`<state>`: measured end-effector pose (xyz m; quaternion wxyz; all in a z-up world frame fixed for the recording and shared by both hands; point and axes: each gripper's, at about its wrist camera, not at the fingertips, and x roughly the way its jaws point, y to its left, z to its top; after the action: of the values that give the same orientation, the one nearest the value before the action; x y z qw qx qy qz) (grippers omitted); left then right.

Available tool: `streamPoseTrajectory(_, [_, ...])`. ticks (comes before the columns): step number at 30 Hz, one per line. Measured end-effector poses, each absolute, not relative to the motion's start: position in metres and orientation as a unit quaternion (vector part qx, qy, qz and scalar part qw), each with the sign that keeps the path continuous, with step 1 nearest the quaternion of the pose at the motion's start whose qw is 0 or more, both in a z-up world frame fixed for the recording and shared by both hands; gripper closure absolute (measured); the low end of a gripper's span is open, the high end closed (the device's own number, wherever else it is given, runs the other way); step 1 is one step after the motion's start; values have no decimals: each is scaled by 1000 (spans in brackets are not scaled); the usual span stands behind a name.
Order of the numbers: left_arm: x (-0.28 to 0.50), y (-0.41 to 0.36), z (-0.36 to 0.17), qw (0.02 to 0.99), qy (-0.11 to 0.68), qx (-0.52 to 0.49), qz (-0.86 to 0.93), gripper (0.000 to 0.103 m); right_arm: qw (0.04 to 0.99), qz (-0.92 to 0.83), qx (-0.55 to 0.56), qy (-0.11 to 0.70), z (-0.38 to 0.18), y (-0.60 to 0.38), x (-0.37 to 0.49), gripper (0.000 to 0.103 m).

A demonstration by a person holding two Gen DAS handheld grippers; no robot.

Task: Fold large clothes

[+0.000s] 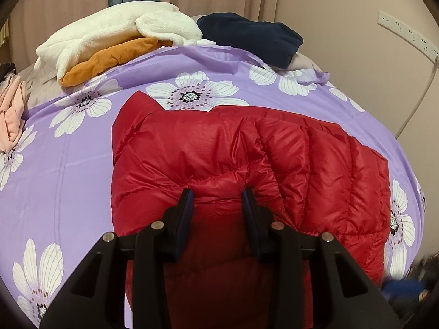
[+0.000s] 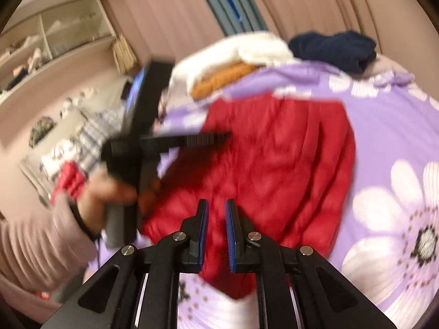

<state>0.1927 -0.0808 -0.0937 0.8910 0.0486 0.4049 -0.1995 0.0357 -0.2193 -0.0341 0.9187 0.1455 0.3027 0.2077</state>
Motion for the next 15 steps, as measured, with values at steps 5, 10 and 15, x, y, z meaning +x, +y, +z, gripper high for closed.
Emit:
streamPoseTrajectory(5, [192, -80, -93, 893, 401, 53, -200, 66, 935, 165, 132, 285, -20, -218, 73, 91])
streamPoseTrajectory(10, [190, -81, -94, 893, 400, 48, -201, 66, 930, 144, 154, 302, -29, -220, 103, 91])
streamPoseTrajectory(15, [193, -83, -96, 892, 403, 43, -201, 66, 912, 118, 175, 351, -55, -229, 113, 92])
